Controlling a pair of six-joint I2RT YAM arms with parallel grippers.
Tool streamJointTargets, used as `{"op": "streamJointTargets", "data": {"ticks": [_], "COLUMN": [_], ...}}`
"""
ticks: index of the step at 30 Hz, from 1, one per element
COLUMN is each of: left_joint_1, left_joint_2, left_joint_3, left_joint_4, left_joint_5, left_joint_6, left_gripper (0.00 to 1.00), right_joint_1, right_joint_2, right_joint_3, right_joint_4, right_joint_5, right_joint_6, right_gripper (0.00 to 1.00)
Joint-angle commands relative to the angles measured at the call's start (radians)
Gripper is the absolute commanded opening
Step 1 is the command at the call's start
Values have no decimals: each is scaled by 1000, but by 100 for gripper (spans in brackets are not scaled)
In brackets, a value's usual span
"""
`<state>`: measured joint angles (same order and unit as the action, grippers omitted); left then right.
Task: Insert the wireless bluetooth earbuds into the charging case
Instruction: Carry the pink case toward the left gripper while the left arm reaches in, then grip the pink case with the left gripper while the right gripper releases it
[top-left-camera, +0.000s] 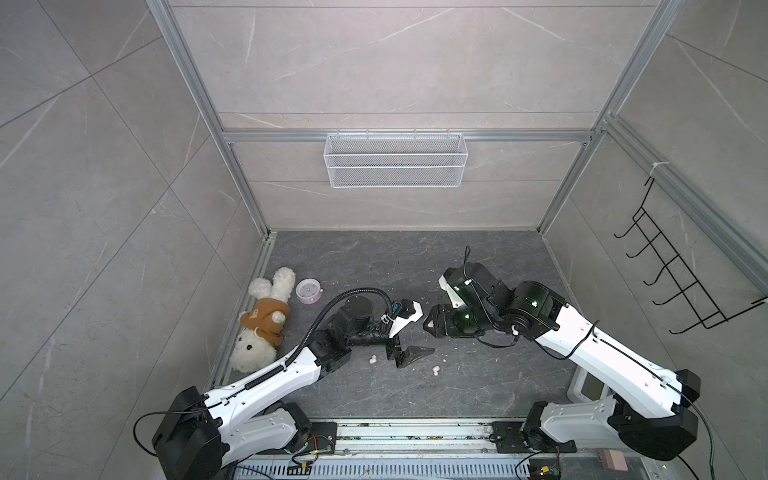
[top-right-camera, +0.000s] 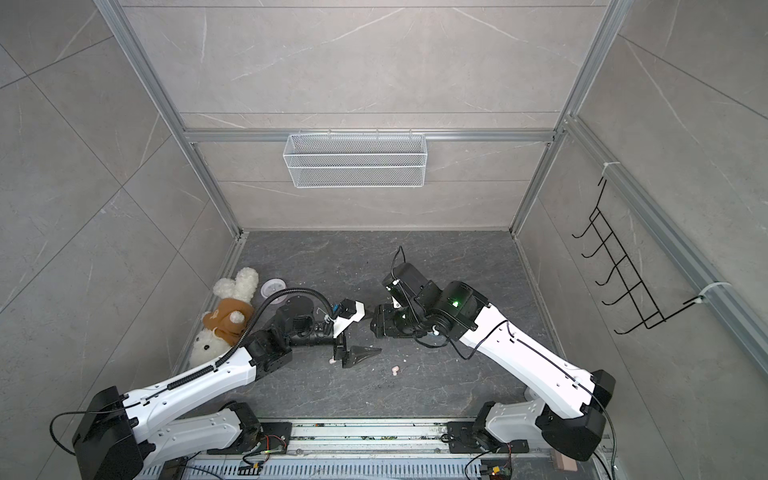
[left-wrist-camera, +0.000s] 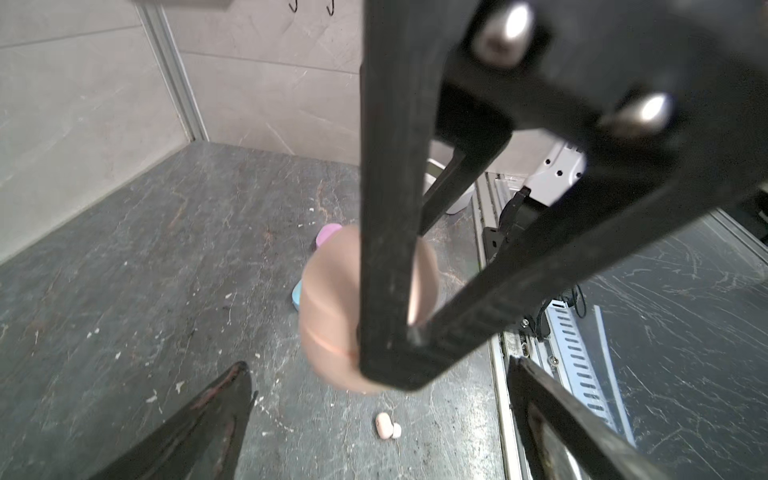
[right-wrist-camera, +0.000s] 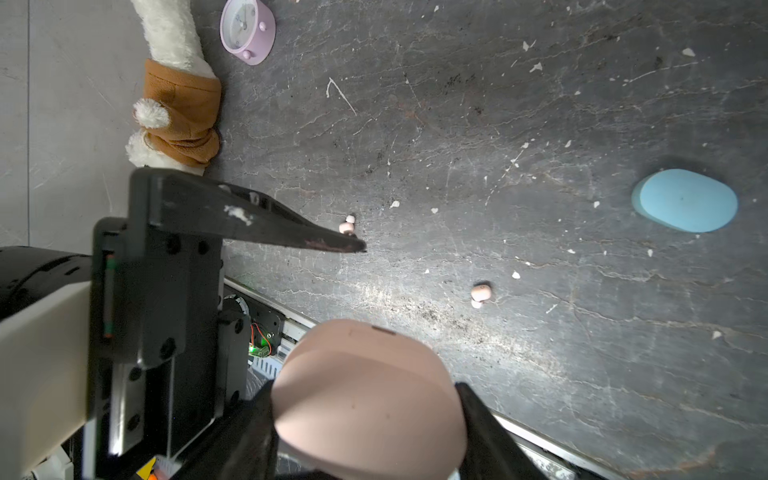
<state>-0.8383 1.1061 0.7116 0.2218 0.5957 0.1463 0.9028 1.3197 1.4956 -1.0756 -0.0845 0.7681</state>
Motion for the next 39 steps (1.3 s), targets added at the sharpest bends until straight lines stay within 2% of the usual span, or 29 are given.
{"op": "streamJointTargets", "data": {"ticks": [1,4,11,22,39], "left_joint_1": [-5,-7,-10,-10,-12], "left_joint_2": [6,4,14,28,47], "left_joint_3": [40,50,66,94,121], "left_joint_4": [55,42,30,3,-18], "left_joint_5": [59,75,99,133,162], "left_joint_6": [72,81,89,97,101], "left_gripper": [96,93,82,64,49], "right_joint_1": [-1,-1,-1,-1,-1], "right_joint_2": [-19,-24,-33,-54,-56], "right_joint_3": [-12,-20,-29,-45,-43], "right_joint_4": [35,55,97,117,131], "right_joint_5": [-22,-32,-87,-101,-105], "right_joint_6": [11,17,8,4,8], "right_gripper": [62,63,63,63,63]}}
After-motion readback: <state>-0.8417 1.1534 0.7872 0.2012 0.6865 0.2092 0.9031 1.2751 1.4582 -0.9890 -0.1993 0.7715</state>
